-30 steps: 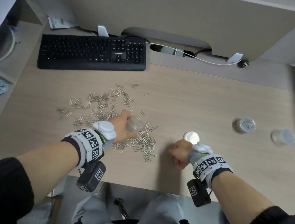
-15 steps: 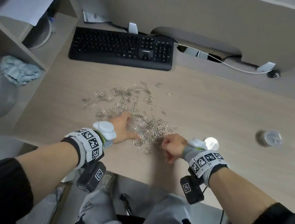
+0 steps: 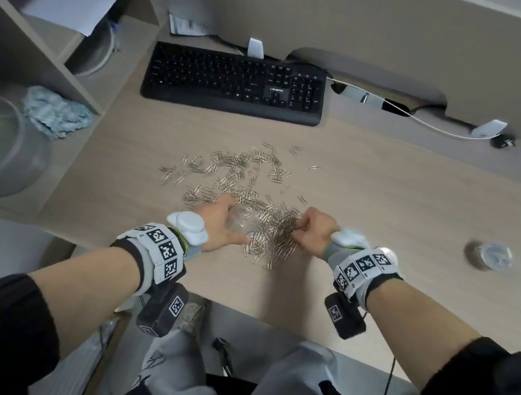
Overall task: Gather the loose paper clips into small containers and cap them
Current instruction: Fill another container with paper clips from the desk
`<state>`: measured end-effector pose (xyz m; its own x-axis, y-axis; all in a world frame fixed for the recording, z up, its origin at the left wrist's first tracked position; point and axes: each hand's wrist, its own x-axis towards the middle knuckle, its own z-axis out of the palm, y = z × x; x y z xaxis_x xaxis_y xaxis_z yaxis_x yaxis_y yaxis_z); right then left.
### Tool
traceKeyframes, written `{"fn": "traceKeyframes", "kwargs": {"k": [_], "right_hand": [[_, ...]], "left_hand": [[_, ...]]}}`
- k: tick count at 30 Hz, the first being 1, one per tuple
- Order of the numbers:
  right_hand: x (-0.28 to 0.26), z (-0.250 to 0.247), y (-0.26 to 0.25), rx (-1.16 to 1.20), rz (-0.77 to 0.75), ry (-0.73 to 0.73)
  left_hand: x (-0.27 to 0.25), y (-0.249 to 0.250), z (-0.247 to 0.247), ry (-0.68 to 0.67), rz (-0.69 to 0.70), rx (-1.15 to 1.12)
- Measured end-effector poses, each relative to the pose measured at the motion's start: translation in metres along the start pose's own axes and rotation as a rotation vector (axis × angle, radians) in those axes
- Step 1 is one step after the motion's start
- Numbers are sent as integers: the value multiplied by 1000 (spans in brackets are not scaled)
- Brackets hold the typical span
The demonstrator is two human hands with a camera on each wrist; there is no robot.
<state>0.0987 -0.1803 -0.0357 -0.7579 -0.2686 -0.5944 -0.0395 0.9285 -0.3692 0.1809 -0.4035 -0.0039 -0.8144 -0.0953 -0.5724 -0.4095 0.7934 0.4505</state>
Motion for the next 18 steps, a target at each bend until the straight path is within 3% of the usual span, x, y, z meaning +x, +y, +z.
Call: {"fn": "traceKeyframes", "kwargs": {"k": [5, 14, 18], "right_hand": [[-2, -2, 21, -355, 70, 22], [3, 38, -51, -539, 61, 35], [13, 35, -57, -497, 43, -42]], "left_hand": [[-1, -5, 0, 0, -2, -13], [-3, -19, 0, -6, -35, -56], [-2, -24, 0, -5, -47, -33]]}}
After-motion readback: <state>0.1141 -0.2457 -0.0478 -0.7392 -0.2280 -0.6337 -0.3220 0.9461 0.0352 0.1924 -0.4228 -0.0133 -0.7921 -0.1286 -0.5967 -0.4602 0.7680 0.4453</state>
